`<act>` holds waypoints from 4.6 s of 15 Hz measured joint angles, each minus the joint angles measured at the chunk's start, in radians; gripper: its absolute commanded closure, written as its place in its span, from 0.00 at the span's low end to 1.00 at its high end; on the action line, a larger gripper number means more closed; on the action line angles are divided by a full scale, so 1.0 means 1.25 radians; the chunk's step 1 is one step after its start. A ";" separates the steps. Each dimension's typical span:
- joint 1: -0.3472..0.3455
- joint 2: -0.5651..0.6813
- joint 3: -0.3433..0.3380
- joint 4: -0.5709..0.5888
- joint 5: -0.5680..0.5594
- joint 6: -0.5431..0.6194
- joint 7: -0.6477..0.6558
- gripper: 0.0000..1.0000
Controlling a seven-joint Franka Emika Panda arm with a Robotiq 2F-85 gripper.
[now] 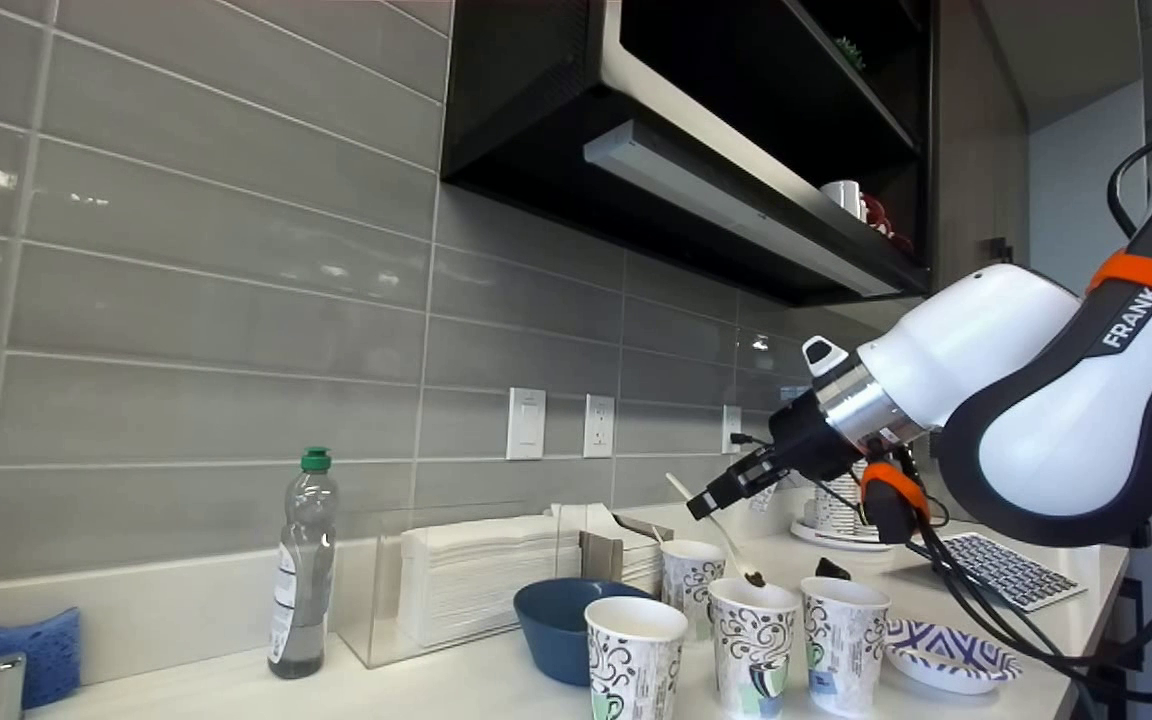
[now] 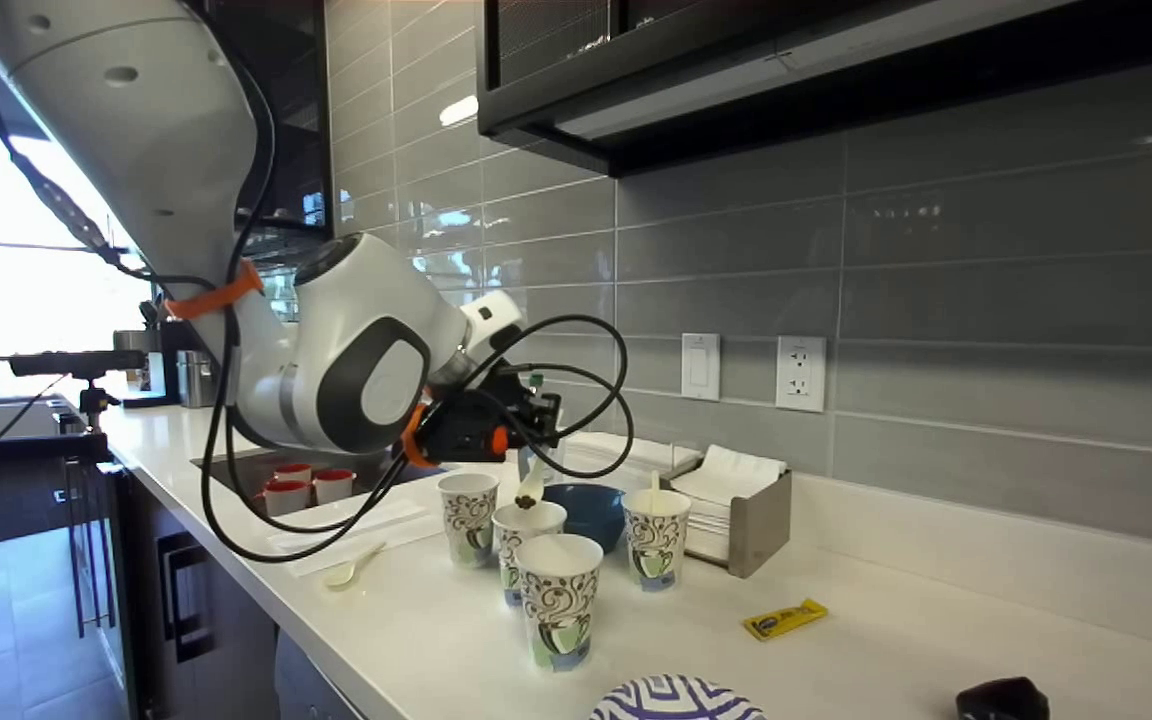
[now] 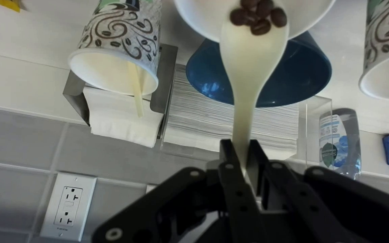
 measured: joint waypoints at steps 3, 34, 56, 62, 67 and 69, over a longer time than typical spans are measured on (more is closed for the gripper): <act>0.000 0.001 0.000 0.000 0.001 0.028 0.000 0.97; -0.012 0.071 -0.033 -0.001 -0.027 0.229 0.094 0.97; -0.014 0.111 -0.031 0.004 0.000 0.301 0.087 0.97; -0.011 -0.078 0.043 0.002 0.098 0.010 -0.034 0.97; -0.089 -0.250 0.187 0.003 0.136 -0.315 -0.065 0.97; -0.087 -0.313 0.208 0.006 0.126 -0.433 -0.054 0.97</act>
